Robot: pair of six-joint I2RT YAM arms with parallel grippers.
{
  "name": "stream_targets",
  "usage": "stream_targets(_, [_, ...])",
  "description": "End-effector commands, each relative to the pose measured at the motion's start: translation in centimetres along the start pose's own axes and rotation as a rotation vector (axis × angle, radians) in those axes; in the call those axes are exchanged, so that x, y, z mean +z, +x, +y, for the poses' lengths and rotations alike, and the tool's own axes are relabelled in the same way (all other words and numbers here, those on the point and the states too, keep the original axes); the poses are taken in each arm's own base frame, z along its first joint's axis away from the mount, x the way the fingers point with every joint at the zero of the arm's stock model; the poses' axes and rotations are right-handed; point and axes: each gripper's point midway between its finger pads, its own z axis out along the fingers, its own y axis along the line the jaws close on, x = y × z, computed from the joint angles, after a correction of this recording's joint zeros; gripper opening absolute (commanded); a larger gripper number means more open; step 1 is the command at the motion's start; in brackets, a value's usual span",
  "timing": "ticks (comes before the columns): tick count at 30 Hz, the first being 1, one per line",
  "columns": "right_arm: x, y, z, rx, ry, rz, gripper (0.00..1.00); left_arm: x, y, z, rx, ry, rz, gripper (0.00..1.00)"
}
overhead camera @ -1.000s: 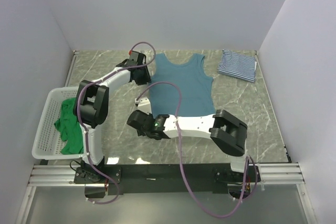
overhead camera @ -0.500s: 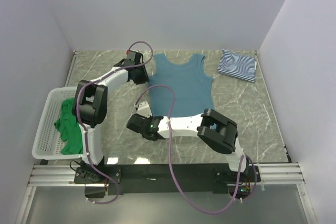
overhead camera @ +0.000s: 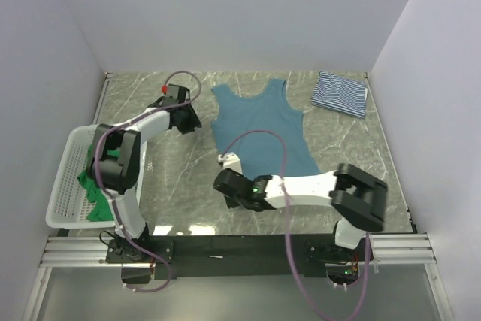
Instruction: Fold and stack the tank tops
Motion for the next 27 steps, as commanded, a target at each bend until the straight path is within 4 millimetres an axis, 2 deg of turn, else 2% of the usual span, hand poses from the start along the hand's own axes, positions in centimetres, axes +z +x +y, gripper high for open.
stream_targets(1, [-2.8, -1.3, 2.7, 0.081, -0.207, -0.049, 0.00, -3.1, -1.9, -2.5, -0.069, 0.135, -0.096, 0.41])
stream_targets(3, [-3.6, -0.8, 2.5, 0.096, -0.237, -0.049, 0.00, -3.7, -1.6, -3.0, -0.078, 0.183, -0.106, 0.42])
stream_targets(4, [-3.8, -0.6, 2.5, 0.108, -0.247, -0.047, 0.00, -3.4, -0.3, -2.3, -0.093, 0.180, -0.083, 0.43])
stream_targets(6, [-4.4, -0.5, 2.4, 0.123, -0.264, -0.051, 0.00, -3.6, -0.1, -3.1, -0.098, 0.246, -0.091, 0.43])
stream_targets(7, [-4.5, -0.3, 2.4, 0.132, -0.274, -0.050, 0.00, -3.3, 0.9, -2.9, -0.098, 0.252, -0.067, 0.43])
stream_targets(12, [-5.2, -0.7, 2.3, 0.155, -0.278, -0.065, 0.00, -1.8, 2.0, -3.9, -0.078, 0.268, -0.036, 0.41])
stream_targets(16, [-5.2, -0.6, 2.2, 0.158, -0.272, -0.059, 0.00, -1.0, 2.4, -4.2, -0.069, 0.273, -0.026, 0.41])
stream_targets(20, [-4.9, -0.4, 2.0, 0.169, -0.260, -0.052, 0.00, 0.0, 2.7, -3.5, -0.056, 0.224, -0.016, 0.39])
stream_targets(23, [-4.6, -0.3, 2.1, 0.168, -0.254, -0.045, 0.00, 0.9, 3.0, -2.6, -0.049, 0.173, 0.000, 0.36])
stream_targets(27, [-4.2, 0.2, 2.5, 0.166, -0.247, -0.026, 0.00, 1.4, 2.4, -2.3, -0.035, 0.126, -0.006, 0.26])
